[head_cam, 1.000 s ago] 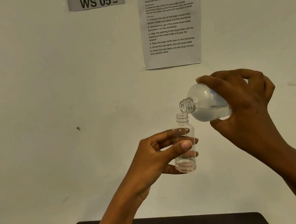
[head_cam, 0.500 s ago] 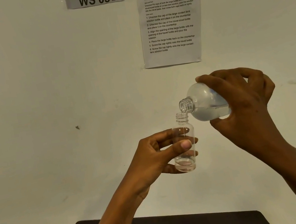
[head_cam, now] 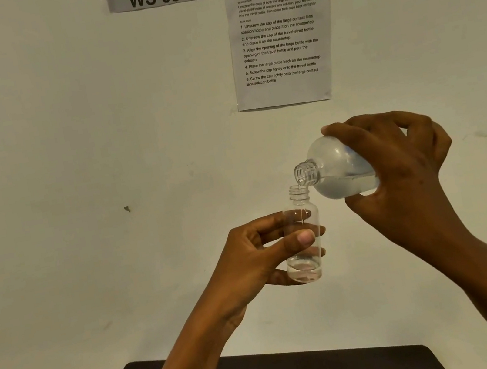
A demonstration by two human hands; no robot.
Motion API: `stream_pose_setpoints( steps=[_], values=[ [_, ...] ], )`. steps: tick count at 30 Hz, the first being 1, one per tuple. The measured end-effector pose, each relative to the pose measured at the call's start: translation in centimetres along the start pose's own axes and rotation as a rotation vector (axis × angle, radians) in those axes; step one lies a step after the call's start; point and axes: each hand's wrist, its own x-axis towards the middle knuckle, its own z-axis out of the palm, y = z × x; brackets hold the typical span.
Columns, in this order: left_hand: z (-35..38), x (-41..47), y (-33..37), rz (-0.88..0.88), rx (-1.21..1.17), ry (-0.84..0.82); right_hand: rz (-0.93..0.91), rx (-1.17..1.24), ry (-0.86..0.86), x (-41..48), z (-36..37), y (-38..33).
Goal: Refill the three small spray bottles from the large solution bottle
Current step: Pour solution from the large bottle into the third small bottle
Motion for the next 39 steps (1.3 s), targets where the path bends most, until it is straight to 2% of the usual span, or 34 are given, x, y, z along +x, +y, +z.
stream_pose_setpoints(
  steps=[39],
  values=[
    [0.06, -0.26, 0.43, -0.006, -0.001, -0.004, -0.01, -0.021, 0.029, 0.05, -0.25, -0.08]
  ],
)
